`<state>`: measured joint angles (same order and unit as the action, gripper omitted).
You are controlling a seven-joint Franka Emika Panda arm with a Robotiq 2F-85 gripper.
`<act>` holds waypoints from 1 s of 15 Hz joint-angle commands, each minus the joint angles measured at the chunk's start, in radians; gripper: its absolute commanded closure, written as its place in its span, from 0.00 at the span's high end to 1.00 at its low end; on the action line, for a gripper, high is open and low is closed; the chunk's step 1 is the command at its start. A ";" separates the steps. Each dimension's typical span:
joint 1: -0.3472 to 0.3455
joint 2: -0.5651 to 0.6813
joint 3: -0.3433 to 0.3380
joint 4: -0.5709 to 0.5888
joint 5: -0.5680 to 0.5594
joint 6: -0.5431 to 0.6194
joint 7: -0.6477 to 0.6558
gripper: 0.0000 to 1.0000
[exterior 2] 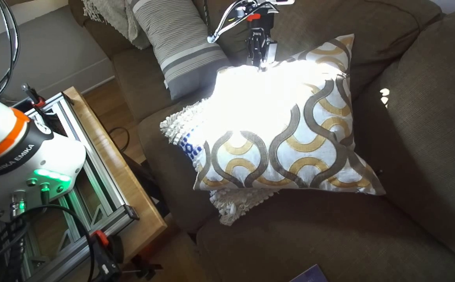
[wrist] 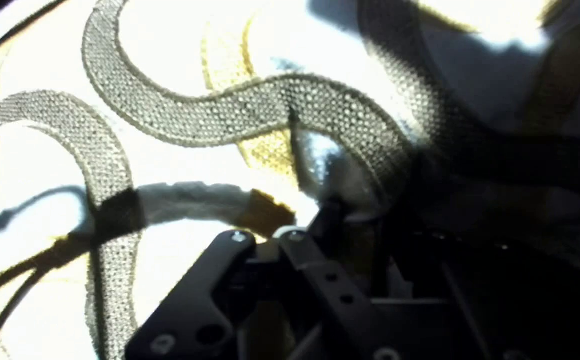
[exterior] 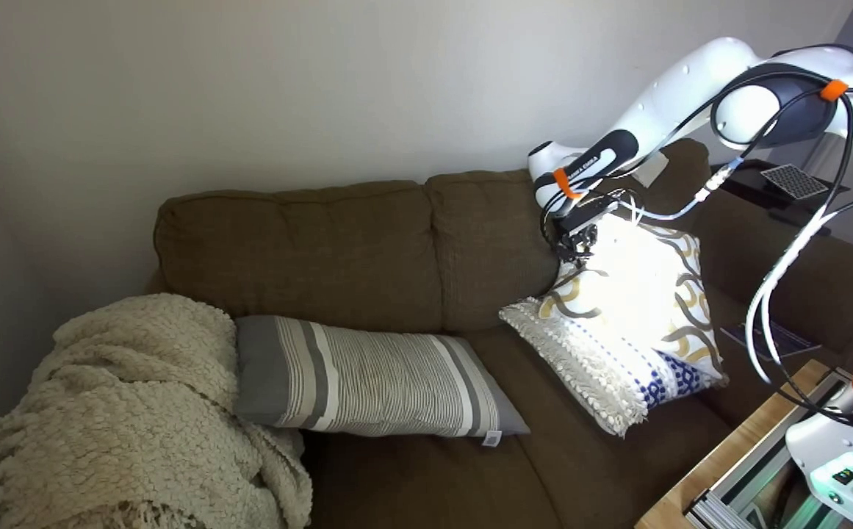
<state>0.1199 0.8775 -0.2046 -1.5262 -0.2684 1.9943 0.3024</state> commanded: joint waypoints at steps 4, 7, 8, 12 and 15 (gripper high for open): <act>-0.079 -0.104 0.081 -0.135 -0.025 0.043 -0.328 0.03; -0.103 -0.154 0.112 -0.183 -0.029 0.043 -0.469 0.03; -0.106 -0.179 0.120 -0.209 -0.038 0.038 -0.512 0.02; -0.115 -0.269 0.156 -0.304 -0.074 0.000 -0.670 0.03; -0.115 -0.301 0.184 -0.354 -0.098 -0.034 -0.770 0.03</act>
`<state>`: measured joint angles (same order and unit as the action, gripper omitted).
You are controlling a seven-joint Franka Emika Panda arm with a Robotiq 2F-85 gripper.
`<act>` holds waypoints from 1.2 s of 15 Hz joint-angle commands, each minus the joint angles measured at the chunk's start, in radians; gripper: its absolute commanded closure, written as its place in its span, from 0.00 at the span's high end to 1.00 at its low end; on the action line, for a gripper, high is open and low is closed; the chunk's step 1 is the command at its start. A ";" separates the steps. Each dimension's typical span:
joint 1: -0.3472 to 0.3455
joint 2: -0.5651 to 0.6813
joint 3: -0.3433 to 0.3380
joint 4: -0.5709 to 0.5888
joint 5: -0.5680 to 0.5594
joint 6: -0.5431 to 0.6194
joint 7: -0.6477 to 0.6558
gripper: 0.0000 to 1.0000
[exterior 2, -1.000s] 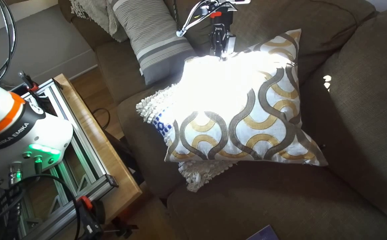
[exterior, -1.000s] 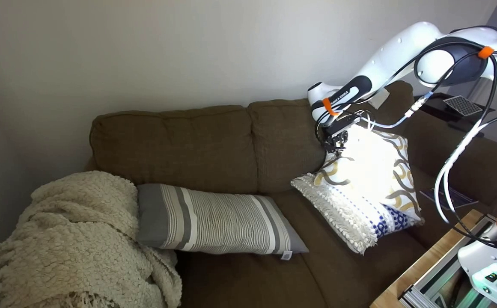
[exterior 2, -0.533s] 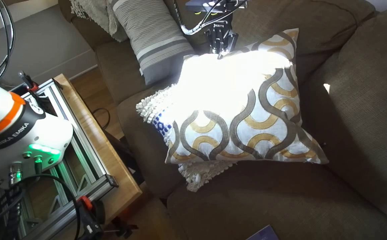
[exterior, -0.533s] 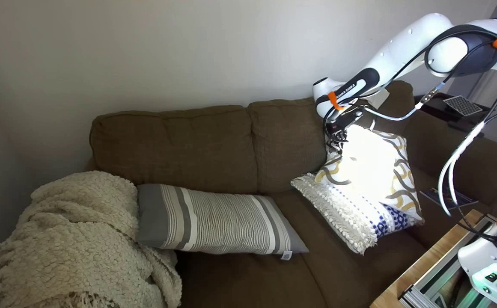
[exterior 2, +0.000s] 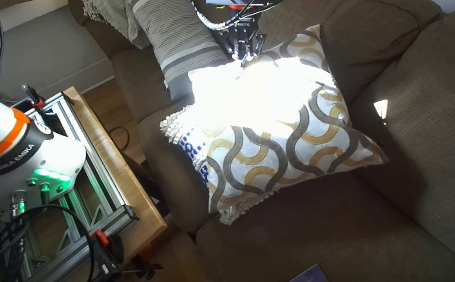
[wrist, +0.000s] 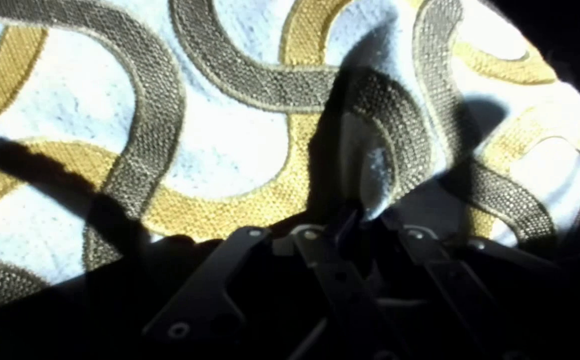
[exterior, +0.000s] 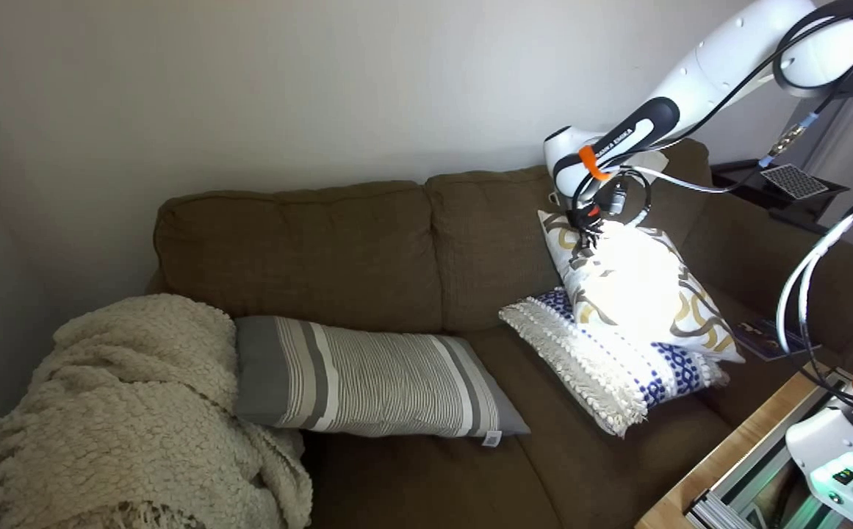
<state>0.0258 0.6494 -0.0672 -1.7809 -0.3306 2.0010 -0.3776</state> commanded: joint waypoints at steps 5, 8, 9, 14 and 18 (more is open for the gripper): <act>-0.026 -0.067 0.094 -0.128 -0.053 -0.123 -0.259 0.03; -0.023 -0.075 0.088 -0.122 -0.037 -0.119 -0.194 0.43; -0.035 -0.095 0.095 -0.128 -0.007 -0.097 -0.177 0.50; -0.083 -0.209 0.078 -0.149 0.070 0.000 -0.091 0.88; -0.136 -0.309 0.059 -0.171 0.149 0.057 -0.056 1.00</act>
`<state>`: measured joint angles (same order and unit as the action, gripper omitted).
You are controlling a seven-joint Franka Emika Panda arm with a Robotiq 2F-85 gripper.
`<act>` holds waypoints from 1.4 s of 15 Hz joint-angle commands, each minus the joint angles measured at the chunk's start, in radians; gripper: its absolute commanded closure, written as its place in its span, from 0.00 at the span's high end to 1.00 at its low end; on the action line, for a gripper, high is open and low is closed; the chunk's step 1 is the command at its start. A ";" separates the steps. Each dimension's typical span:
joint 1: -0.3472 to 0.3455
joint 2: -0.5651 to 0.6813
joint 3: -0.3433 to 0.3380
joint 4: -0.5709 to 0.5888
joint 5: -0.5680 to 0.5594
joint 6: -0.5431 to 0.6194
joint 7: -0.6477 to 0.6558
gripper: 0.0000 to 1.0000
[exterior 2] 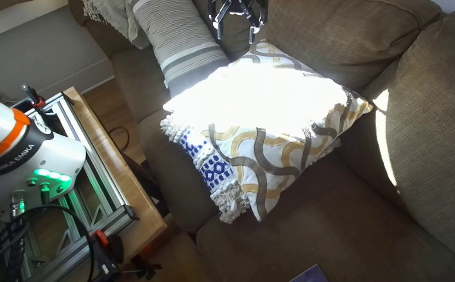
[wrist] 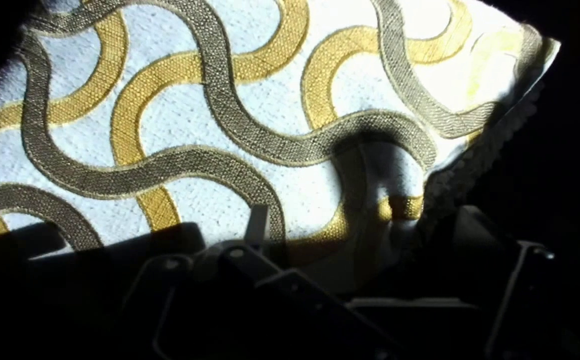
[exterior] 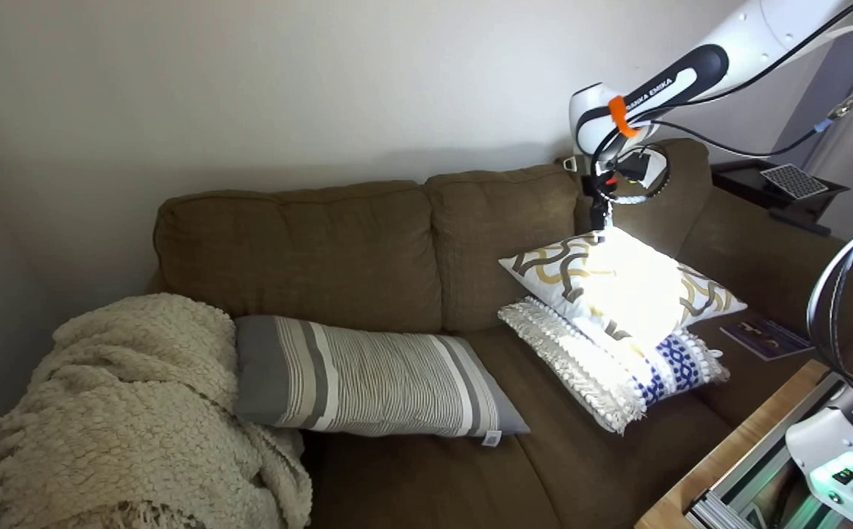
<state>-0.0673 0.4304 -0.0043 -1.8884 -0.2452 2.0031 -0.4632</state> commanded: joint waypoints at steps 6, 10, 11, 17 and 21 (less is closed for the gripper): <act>-0.087 -0.277 -0.062 -0.117 0.154 0.078 0.132 1.00; -0.099 -0.393 -0.115 -0.149 0.154 0.093 0.252 1.00; -0.099 -0.424 -0.123 -0.166 0.152 0.102 0.276 1.00; -0.100 -0.540 -0.154 -0.210 0.150 0.186 0.309 1.00; -0.094 -0.534 -0.154 -0.176 0.134 0.169 0.300 1.00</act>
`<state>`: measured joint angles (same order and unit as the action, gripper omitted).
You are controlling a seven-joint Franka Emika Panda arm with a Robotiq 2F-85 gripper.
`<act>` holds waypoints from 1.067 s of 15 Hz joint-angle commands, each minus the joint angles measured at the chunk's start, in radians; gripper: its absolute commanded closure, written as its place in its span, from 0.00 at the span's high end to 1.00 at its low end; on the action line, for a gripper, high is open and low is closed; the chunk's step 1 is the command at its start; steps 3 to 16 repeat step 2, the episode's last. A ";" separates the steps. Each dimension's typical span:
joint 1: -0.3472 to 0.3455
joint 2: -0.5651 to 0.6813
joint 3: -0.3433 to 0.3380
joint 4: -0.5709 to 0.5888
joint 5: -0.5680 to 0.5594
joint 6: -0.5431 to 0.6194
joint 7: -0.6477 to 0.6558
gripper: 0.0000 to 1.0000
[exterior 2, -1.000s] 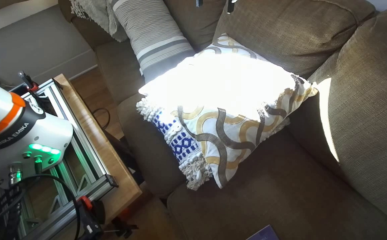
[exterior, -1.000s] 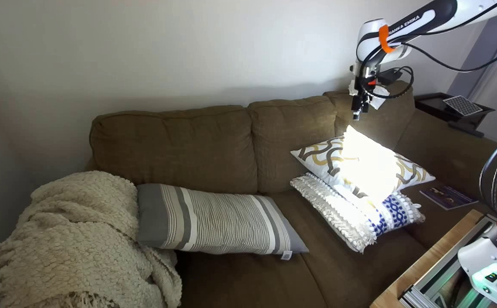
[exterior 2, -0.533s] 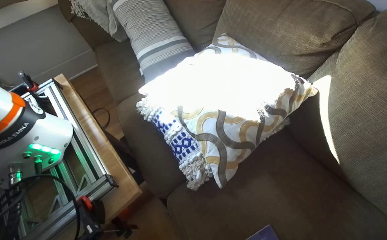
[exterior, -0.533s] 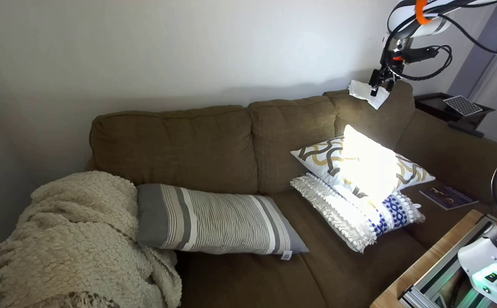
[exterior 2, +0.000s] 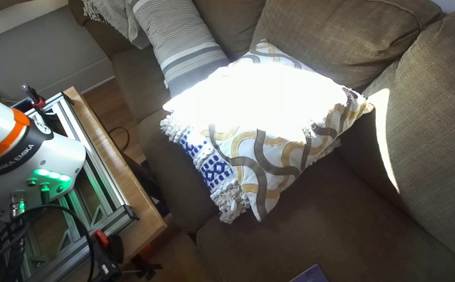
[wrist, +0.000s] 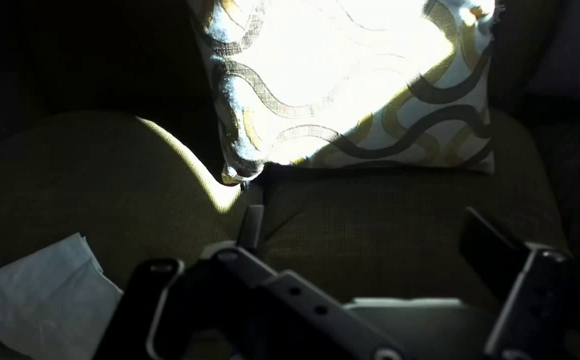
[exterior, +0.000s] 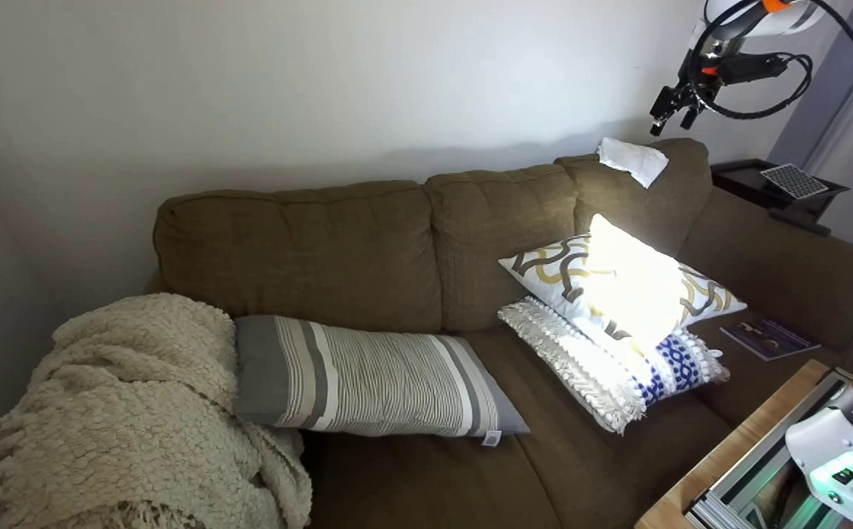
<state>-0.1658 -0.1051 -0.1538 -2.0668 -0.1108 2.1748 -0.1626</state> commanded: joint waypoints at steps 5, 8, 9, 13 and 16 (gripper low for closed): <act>0.005 -0.021 -0.005 -0.009 0.000 -0.002 0.001 1.00; 0.005 -0.021 -0.005 -0.009 0.000 -0.002 0.001 1.00; 0.005 -0.021 -0.005 -0.009 0.000 -0.002 0.001 1.00; 0.005 -0.021 -0.005 -0.009 0.000 -0.002 0.001 1.00; 0.005 -0.021 -0.005 -0.009 0.000 -0.002 0.001 1.00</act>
